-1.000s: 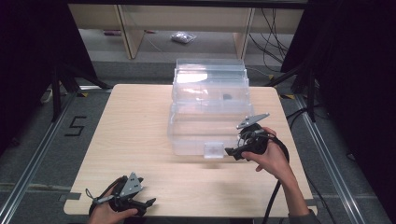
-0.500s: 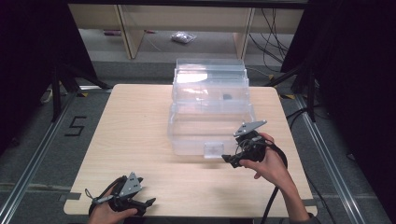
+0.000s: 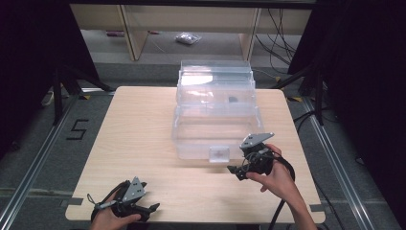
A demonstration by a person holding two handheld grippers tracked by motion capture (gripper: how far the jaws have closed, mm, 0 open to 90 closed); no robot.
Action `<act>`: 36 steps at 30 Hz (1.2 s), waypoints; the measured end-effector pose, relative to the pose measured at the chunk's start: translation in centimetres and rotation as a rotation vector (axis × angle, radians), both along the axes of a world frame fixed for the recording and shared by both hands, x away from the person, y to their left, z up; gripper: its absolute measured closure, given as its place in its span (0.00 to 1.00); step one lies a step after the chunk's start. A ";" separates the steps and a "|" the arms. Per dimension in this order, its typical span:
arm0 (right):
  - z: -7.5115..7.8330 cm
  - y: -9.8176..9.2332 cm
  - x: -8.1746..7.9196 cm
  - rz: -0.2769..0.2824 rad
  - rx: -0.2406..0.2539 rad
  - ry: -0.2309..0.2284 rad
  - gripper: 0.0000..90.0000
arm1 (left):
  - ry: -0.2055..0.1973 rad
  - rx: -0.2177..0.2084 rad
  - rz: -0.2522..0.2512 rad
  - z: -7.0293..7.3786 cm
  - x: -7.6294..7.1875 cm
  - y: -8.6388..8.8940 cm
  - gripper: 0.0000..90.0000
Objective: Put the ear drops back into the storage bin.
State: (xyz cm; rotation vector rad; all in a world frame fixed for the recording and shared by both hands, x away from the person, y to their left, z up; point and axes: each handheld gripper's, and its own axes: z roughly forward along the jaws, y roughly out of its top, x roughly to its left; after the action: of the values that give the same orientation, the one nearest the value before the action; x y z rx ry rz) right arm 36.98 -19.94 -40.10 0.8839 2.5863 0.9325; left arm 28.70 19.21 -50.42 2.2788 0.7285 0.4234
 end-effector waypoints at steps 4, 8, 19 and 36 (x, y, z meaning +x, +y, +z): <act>-0.7 -0.3 -0.2 -0.019 0.000 0.002 0.19 | -0.002 0.006 0.001 0.0 0.1 0.1 0.19; -1.3 -0.4 -0.4 -0.033 0.009 0.001 0.20 | 0.001 0.001 0.000 0.0 0.0 0.0 0.19; -2.9 -0.9 -1.3 -0.058 0.023 -0.046 0.20 | -0.003 0.006 -0.001 0.0 0.0 0.0 0.19; -5.4 -1.5 -2.4 -0.094 0.048 -0.001 0.19 | -0.001 0.004 -0.001 0.0 0.0 0.0 0.19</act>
State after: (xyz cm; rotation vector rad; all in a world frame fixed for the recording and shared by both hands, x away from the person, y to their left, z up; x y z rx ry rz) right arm 34.59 -21.47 -45.51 1.0078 2.5068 0.9719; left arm 28.66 19.24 -50.38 2.2819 0.7265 0.4261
